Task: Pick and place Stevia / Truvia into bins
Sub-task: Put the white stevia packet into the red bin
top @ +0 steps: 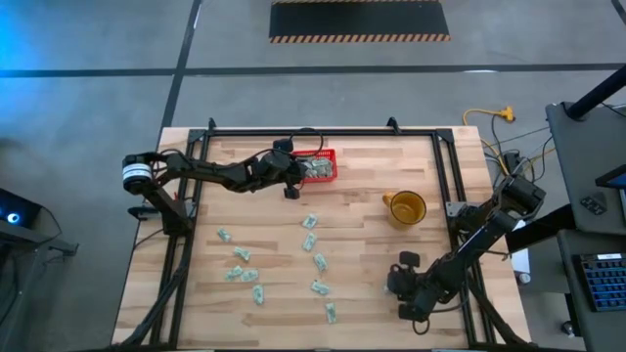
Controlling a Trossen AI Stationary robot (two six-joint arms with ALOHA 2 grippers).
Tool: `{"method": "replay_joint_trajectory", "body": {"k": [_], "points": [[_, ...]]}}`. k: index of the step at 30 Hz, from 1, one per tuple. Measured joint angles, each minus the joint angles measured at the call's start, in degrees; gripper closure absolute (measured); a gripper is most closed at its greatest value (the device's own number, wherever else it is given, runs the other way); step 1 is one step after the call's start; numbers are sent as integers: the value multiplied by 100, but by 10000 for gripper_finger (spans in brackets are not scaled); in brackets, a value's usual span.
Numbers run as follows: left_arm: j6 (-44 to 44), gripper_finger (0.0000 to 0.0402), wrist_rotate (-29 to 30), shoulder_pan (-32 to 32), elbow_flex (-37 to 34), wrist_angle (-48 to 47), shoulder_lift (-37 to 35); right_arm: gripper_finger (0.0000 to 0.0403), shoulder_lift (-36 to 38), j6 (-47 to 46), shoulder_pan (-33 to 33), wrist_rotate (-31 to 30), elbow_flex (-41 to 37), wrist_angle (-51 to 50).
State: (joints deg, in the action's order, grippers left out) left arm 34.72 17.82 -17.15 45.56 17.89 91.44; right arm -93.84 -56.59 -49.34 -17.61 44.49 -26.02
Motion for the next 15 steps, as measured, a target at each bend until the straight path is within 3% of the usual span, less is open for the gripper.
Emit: {"method": "replay_joint_trajectory", "body": {"k": [10, 15], "points": [[1, 304, 0, -2, -2, 0, 0, 359, 2, 478, 8, -43, 25, 25], [2, 304, 0, 0, -2, 0, 1, 368, 2, 1132, 48, -450, 226, 134]]}}
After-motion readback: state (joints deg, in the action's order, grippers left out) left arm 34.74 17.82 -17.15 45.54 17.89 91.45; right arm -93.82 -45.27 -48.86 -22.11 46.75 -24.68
